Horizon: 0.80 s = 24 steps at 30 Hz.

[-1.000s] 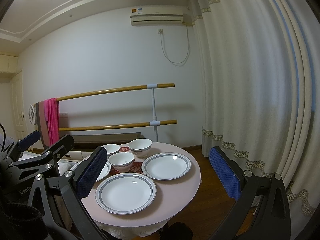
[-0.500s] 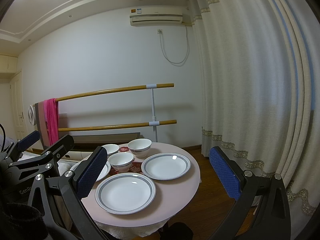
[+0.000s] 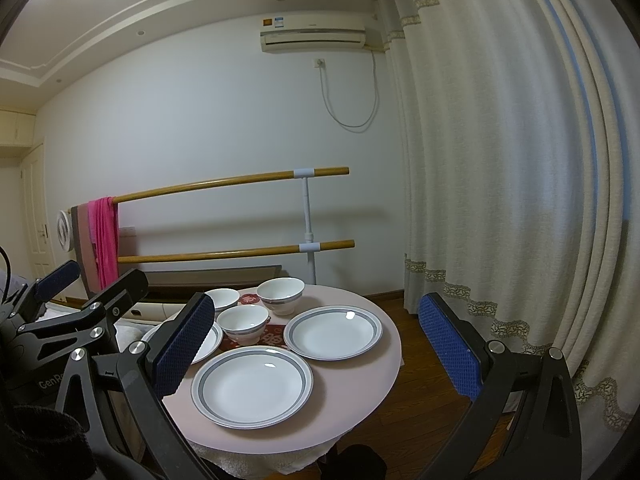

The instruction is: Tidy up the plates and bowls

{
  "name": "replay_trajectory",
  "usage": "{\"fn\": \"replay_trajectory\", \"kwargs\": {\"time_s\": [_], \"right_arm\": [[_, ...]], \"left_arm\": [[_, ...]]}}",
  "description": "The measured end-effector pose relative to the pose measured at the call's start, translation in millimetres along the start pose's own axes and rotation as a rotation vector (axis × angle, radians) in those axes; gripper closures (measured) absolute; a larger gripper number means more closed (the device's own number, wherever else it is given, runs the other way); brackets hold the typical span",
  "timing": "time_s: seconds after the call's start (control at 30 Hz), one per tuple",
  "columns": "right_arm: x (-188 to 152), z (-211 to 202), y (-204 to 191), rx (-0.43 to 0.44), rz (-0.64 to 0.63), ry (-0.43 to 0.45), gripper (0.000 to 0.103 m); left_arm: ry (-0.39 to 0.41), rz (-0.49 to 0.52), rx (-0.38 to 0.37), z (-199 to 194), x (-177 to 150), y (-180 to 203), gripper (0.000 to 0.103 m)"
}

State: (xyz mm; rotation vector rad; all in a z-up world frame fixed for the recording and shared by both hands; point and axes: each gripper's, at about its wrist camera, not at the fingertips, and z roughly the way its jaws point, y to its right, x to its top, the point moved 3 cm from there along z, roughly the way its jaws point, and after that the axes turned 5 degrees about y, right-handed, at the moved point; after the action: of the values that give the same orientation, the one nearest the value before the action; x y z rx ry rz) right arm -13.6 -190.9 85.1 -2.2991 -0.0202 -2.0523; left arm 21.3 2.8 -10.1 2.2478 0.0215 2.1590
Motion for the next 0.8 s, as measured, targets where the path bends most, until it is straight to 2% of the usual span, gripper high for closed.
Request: {"fn": "replay_trajectory", "kwargs": {"time_s": [0.8], "right_arm": [[-6.1, 11.1, -0.6, 0.000, -0.013, -0.021, 0.000]], "left_arm": [[-0.017, 0.000, -0.010, 7.2, -5.8, -5.1, 0.001]]}}
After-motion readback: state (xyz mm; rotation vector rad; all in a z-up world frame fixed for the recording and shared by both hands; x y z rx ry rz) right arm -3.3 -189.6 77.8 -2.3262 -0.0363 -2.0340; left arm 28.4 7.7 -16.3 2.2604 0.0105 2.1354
